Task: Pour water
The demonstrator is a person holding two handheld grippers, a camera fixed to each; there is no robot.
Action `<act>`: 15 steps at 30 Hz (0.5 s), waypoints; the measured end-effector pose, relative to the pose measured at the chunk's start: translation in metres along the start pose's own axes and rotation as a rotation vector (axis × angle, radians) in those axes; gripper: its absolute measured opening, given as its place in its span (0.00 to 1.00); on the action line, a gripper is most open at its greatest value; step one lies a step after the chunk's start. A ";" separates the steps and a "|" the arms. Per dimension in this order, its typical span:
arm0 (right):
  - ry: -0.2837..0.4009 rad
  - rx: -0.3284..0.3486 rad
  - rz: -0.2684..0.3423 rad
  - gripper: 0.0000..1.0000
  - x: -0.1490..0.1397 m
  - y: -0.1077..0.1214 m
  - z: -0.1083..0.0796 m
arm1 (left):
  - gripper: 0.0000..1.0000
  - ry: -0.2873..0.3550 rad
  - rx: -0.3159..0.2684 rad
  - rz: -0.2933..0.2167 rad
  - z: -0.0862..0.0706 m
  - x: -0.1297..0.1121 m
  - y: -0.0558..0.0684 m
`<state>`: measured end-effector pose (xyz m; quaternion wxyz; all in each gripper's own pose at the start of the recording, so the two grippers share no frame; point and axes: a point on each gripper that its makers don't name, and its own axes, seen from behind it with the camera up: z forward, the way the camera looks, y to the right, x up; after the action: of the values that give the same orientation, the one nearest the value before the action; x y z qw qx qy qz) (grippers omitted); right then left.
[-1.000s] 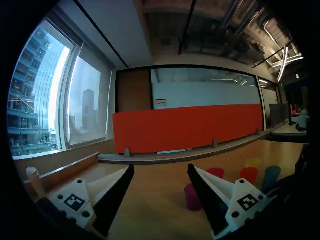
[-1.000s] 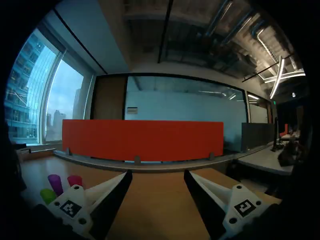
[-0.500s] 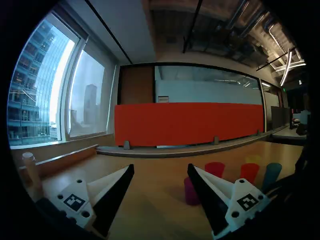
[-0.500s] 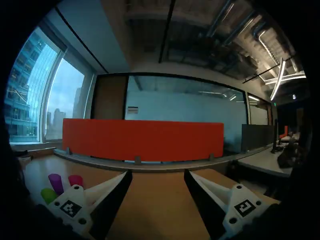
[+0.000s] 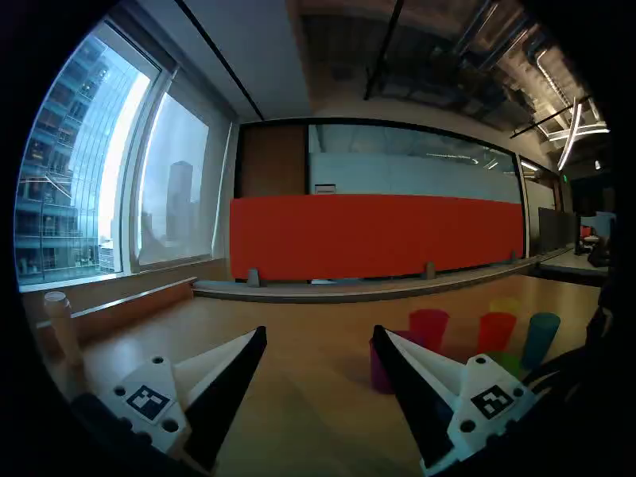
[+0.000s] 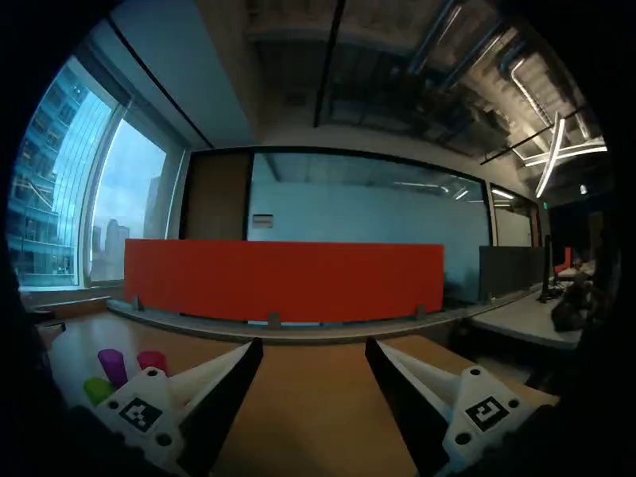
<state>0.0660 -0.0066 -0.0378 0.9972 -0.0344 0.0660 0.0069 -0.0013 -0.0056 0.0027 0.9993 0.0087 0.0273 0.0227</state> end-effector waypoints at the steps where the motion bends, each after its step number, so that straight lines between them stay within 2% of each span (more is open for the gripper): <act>1: 0.000 0.002 0.000 1.00 0.000 -0.001 0.000 | 0.99 -0.001 0.001 -0.002 -0.001 -0.001 -0.001; 15: 0.006 0.009 -0.002 1.00 0.003 -0.004 0.000 | 0.99 -0.019 -0.001 -0.010 -0.002 -0.013 -0.002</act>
<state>0.0688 -0.0101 -0.0378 0.9971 -0.0297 0.0691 0.0057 -0.0146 -0.0083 0.0012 0.9997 0.0082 0.0176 0.0177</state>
